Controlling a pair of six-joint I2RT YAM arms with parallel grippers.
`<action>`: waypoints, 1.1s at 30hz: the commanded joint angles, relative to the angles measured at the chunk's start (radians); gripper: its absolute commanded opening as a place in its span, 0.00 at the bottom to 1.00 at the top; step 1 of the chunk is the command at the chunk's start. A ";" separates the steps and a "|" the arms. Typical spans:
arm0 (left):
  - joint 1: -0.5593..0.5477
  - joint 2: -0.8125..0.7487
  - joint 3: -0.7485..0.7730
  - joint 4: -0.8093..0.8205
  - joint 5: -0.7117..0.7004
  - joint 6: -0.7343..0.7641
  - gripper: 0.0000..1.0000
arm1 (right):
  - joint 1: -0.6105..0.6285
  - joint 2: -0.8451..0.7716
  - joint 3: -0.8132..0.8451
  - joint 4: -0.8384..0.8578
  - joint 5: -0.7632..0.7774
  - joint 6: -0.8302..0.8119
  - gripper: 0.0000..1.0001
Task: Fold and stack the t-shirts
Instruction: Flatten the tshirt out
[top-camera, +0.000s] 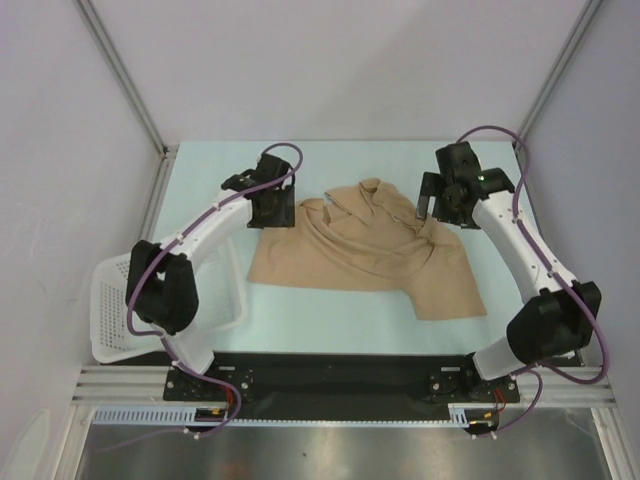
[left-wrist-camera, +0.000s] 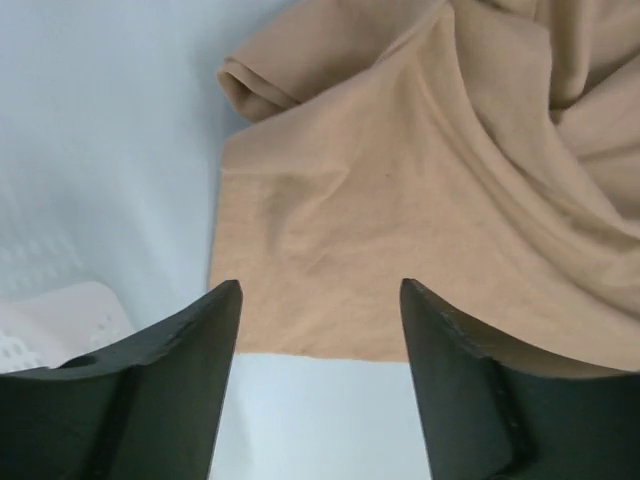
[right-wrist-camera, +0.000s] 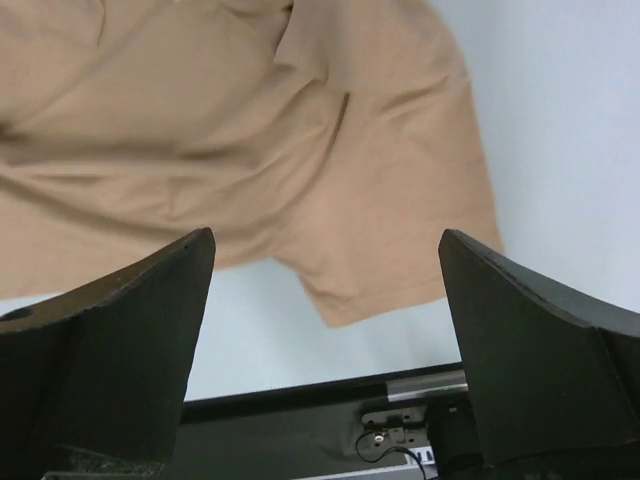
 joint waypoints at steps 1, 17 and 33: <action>0.032 0.030 -0.071 0.012 0.086 -0.068 0.68 | -0.021 -0.042 -0.096 -0.052 -0.103 0.053 0.98; 0.084 -0.237 -0.424 -0.063 0.025 -0.275 0.61 | 0.000 -0.327 -0.462 0.067 -0.251 0.065 0.92; 0.120 -0.219 -0.400 0.027 0.082 -0.336 0.35 | -0.128 -0.286 -0.428 0.070 -0.441 0.097 0.83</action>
